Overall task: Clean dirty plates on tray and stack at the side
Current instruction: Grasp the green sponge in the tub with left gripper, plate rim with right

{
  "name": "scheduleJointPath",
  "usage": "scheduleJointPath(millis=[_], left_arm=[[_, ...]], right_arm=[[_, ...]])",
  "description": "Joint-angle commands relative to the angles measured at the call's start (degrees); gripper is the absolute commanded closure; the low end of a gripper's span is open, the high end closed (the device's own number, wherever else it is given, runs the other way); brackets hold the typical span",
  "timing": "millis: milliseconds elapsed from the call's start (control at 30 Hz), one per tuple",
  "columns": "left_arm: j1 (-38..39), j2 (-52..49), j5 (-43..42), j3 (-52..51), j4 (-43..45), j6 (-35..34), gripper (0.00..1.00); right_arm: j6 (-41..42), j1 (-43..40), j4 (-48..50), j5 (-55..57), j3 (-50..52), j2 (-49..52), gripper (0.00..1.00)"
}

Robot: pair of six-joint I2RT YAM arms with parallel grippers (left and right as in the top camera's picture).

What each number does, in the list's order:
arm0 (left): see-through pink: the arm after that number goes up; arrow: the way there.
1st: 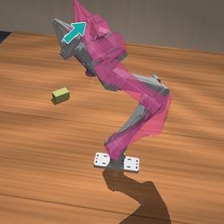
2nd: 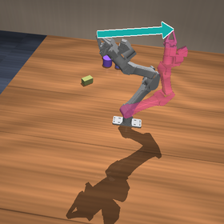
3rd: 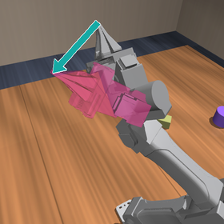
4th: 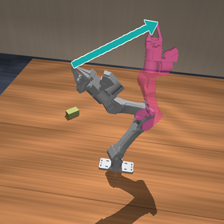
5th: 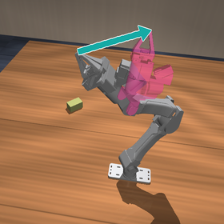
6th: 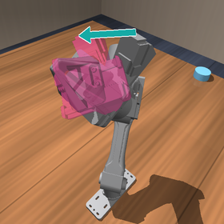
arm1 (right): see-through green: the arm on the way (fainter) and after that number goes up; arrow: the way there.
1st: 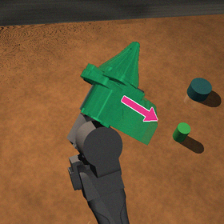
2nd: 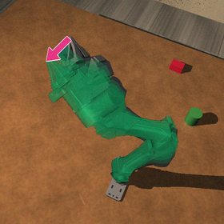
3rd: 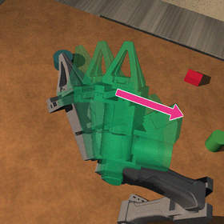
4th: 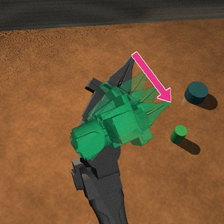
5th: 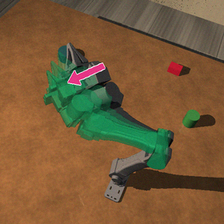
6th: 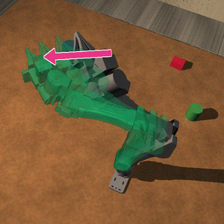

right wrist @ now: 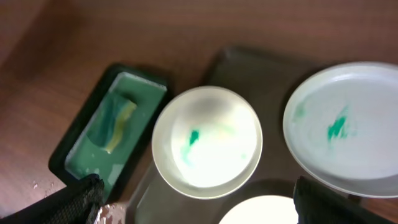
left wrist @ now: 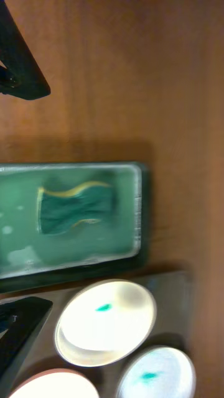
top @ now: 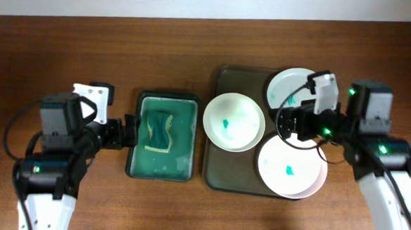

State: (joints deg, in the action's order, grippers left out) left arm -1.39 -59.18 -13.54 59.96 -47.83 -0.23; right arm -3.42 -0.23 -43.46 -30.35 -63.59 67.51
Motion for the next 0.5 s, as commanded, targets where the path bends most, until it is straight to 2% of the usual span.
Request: scheduleJointPath(millis=[0,200,333,367,400,433,467], left_arm=[[-0.1,-3.5,-4.7,1.5,-1.0,0.0,0.01],[6.2,-15.6,-4.6,1.5,-1.0,-0.3,0.01],[10.0,-25.9,-5.5,1.5,-0.1,-0.5,0.0],[10.2,-28.1,-5.6,1.5,0.4,-0.6,0.19],[10.2,-30.0,-5.1,1.5,0.9,-2.8,0.32],[10.2,-32.0,-3.8,1.5,1.7,-7.1,0.38],[10.3,-33.7,-2.6,1.5,2.3,-10.7,0.51]], right_arm=[[0.3,-0.2,-0.7,-3.2,-1.4,3.6,0.02],[5.1,-0.2,-1.3,-5.7,-1.4,6.7,0.02],[5.4,-0.2,-3.4,-6.1,-1.4,6.8,0.03],[5.4,-0.2,-4.1,-5.9,-1.4,6.8,0.08],[5.4,-0.2,-4.7,-5.5,-1.4,6.8,0.13],[5.4,-0.2,-5.2,-4.9,-1.4,6.8,0.16],[5.4,-0.2,-5.2,-4.8,-1.3,6.9,0.18]])
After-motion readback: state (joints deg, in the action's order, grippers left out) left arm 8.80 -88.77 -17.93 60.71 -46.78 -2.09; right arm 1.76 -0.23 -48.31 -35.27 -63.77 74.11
